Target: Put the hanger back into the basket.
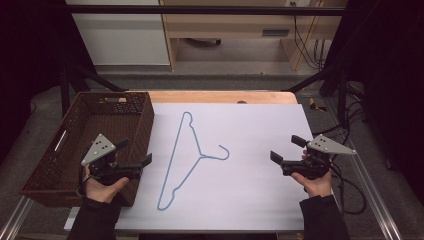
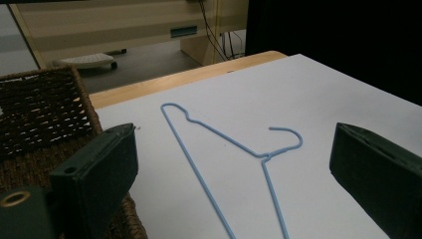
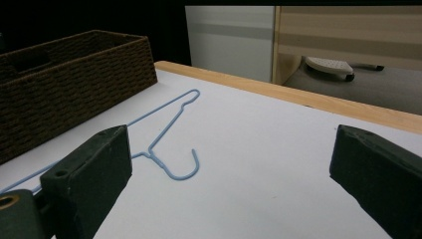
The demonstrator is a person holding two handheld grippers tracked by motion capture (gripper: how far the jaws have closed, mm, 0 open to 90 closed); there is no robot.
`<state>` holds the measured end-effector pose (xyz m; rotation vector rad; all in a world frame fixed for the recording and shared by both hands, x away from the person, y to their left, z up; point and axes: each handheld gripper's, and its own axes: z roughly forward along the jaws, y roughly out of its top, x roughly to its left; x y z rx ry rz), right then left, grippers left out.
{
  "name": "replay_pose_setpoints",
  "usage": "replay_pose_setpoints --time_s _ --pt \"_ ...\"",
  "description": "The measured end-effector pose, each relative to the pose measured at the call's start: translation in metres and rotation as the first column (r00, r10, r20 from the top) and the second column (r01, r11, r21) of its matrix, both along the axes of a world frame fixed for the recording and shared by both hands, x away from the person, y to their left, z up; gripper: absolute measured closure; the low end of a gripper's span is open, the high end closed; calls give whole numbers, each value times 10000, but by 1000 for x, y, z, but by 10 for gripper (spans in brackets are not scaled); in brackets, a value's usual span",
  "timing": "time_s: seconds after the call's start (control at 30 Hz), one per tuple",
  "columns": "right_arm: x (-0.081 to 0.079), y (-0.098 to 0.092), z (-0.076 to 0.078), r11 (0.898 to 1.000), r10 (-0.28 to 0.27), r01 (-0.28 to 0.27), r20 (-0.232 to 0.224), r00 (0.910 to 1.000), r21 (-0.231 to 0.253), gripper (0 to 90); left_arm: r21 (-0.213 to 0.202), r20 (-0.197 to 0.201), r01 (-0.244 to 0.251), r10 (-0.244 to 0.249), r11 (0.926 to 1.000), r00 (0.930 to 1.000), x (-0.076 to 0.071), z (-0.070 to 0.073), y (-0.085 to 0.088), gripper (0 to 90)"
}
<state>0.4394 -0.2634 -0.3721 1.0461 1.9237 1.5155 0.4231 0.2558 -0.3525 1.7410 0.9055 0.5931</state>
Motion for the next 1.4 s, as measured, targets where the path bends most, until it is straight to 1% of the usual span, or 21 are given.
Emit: replay_pose_setpoints --time_s 0.13,0.23,0.3,0.33,0.47,0.6,0.67,0.73,0.8,0.9,0.97,1.0,1.03,1.07,1.17,1.23,1.27,1.3,1.33,1.37,1.4 --pt "-2 0 2 10000 -26 26 6 10000 82 35 41 -57 72 -72 10000 10000 0 0 -5 46" --pt "-2 1 2 10000 35 -35 -39 10000 41 35 200 -116 238 -236 9995 9997 -1 0 -12 50" --pt "-2 2 2 10000 58 -57 -68 10000 32 35 405 -201 375 -367 9985 9991 -1 -1 -20 50" --pt "-2 2 2 10000 58 -57 -68 10000 32 35 405 -201 375 -367 9985 9991 -1 -1 -20 50" --pt "-2 4 2 9999 124 -125 -109 9999 -90 35 667 -374 613 -589 9959 9976 0 -3 -32 53" --pt "-3 7 3 9999 126 -128 -114 9999 -99 36 878 -526 777 -733 9931 9959 0 -5 -42 56" --pt "-3 8 4 9997 167 -167 -34 9999 -157 37 963 -678 876 -813 9915 9944 1 -6 -46 61" --pt "-4 9 5 9998 157 -159 -80 9998 -148 39 1053 -759 960 -883 9898 9932 2 -7 -50 65" --pt "-4 11 4 9997 185 -187 -132 9997 -135 39 1138 -938 1035 -930 9881 9912 5 -8 -54 67" --pt "-4 13 4 9994 259 -262 -149 9996 -227 39 1375 -1180 1207 -1047 9831 9875 9 -8 -62 72" --pt "-4 15 3 9992 306 -310 -178 9994 -251 39 1606 -1323 1336 -1128 9779 9848 12 -7 -68 76" --pt "-3 16 2 9990 339 -345 -214 9992 -296 38 1812 -1527 1515 -1244 9717 9804 17 -8 -75 81" --pt "-3 16 2 9990 339 -345 -214 9992 -296 38 1812 -1527 1515 -1244 9717 9804 17 -8 -75 83" --pt "-3 17 2 9987 375 -382 -228 9990 -323 38 1926 -1601 1547 -1245 9690 9792 19 -8 -78 83" --pt "-3 16 2 9987 345 -353 -219 9992 -379 37 2085 -1924 1743 -1344 9624 9721 26 -12 -87 92" --pt "-3 16 2 9990 318 -325 -233 9992 -304 38 2235 -2075 1814 -1351 9577 9688 29 -14 -92 97" --pt "-3 16 3 9991 292 -299 -230 9993 -290 38 2358 -2273 1906 -1366 9529 9642 34 -18 -98 103" --pt "-3 16 3 9991 292 -299 -230 9993 -290 38 2358 -2273 1906 -1366 9529 9642 34 -18 -98 105" --pt "-4 16 3 9990 316 -323 -227 9992 -301 38 2567 -2460 1981 -1343 9460 9599 38 -22 -104 108" --pt "-4 16 3 9990 316 -323 -227 9992 -301 38 2567 -2460 1981 -1343 9460 9599 38 -22 -104 111" --pt "-3 16 3 9990 319 -326 -229 9992 -314 37 2674 -2590 2048 -1345 9416 9565 41 -24 -108 111"
